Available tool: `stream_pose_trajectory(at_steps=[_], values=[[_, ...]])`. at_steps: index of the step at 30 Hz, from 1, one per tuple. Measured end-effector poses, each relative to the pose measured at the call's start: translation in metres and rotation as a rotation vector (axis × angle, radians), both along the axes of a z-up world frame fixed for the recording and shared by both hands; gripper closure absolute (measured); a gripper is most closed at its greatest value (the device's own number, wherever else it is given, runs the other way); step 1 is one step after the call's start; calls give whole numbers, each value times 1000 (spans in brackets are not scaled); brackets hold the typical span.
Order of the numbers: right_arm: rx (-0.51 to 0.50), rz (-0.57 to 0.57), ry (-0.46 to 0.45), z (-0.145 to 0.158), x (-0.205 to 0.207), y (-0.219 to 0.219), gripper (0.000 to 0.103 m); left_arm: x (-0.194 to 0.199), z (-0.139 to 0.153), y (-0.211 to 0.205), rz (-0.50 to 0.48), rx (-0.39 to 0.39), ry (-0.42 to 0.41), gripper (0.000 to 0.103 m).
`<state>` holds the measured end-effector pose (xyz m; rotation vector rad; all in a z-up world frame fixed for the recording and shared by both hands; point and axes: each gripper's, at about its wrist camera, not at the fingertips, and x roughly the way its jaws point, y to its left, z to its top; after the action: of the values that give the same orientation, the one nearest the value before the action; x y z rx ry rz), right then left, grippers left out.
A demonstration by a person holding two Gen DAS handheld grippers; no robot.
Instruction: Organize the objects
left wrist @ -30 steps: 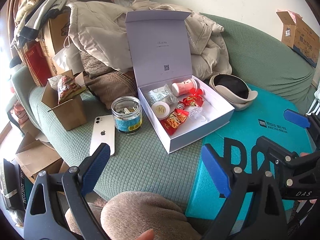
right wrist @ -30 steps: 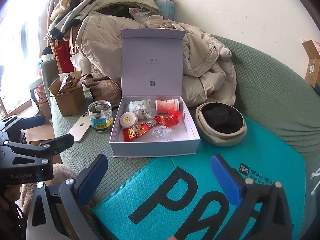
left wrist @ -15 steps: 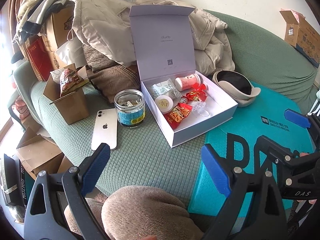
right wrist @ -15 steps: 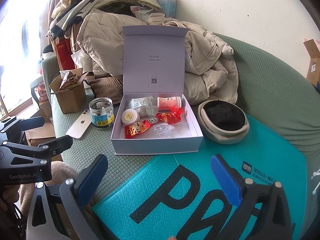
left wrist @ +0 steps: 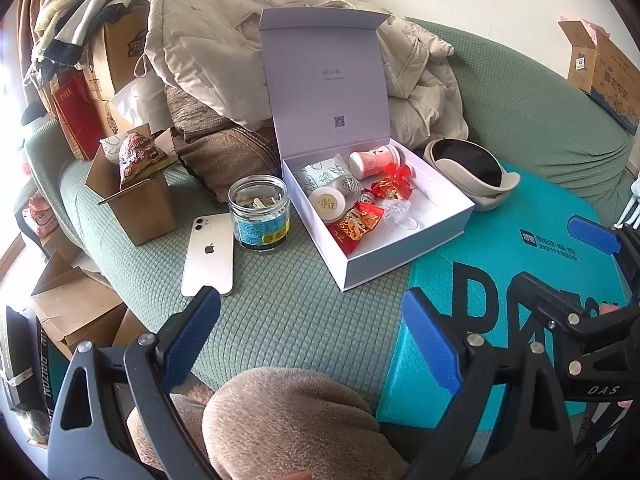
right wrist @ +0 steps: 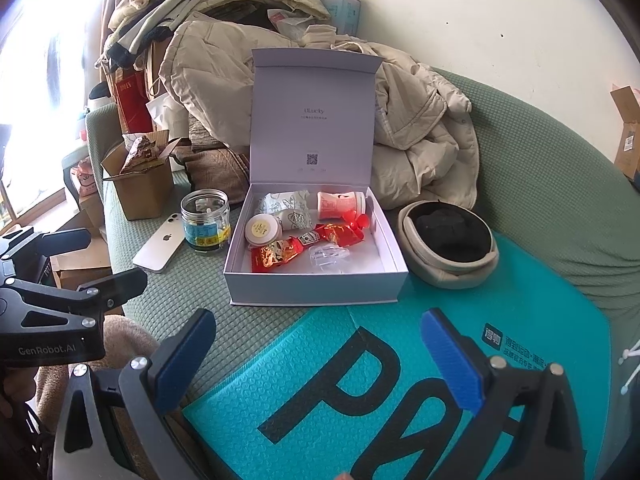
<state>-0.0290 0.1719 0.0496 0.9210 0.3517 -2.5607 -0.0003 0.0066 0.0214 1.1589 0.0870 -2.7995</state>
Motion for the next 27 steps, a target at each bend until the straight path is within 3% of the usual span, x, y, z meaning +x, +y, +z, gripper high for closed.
stream_pose_trajectory(at_steps=[27], values=[[38, 8, -14, -7, -1, -6, 0, 7, -7, 0, 3, -3, -15, 11]])
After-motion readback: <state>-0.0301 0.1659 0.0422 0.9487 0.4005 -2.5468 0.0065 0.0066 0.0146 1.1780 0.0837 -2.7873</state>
